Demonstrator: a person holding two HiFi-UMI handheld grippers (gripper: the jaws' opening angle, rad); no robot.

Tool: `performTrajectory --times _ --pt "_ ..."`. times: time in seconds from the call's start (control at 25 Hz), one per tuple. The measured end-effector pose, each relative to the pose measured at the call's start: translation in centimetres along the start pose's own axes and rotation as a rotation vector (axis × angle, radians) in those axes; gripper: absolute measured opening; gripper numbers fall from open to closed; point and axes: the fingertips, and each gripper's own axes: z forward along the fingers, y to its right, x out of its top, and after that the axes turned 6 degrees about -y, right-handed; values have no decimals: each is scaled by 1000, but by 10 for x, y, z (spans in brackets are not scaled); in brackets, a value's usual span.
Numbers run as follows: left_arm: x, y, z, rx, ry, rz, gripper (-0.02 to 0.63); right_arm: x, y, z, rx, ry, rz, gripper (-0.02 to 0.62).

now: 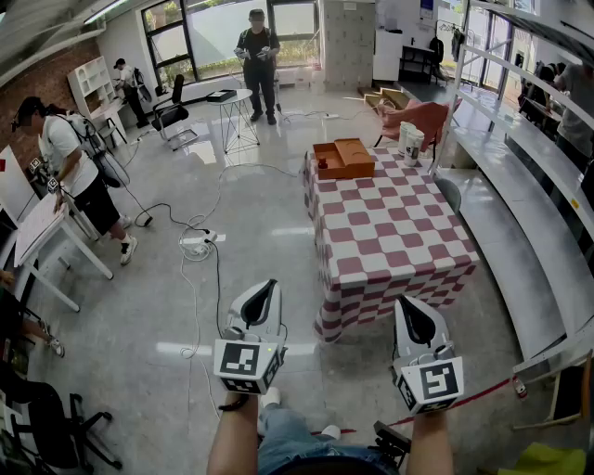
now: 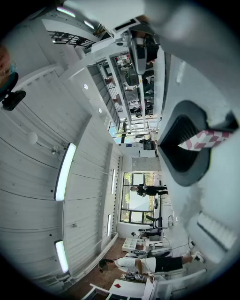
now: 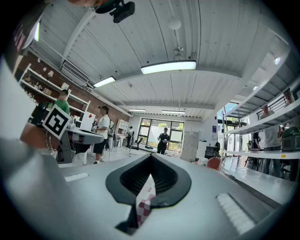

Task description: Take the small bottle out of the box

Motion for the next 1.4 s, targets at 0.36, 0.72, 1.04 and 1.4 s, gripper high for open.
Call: performTrajectory --times 0.36,0.72,1.04,1.4 --pt "9 -49 48 -26 6 -13 0 2 5 59 -52 -26 30 -3" --pt "7 -133 121 -98 -6 -17 0 12 -12 158 -108 -42 31 -3" --pt "9 -200 171 -171 -7 8 0 19 -25 221 -202 -64 55 -3" --pt "-1 -230 211 -224 -8 0 0 21 -20 263 -246 -79 63 -3"
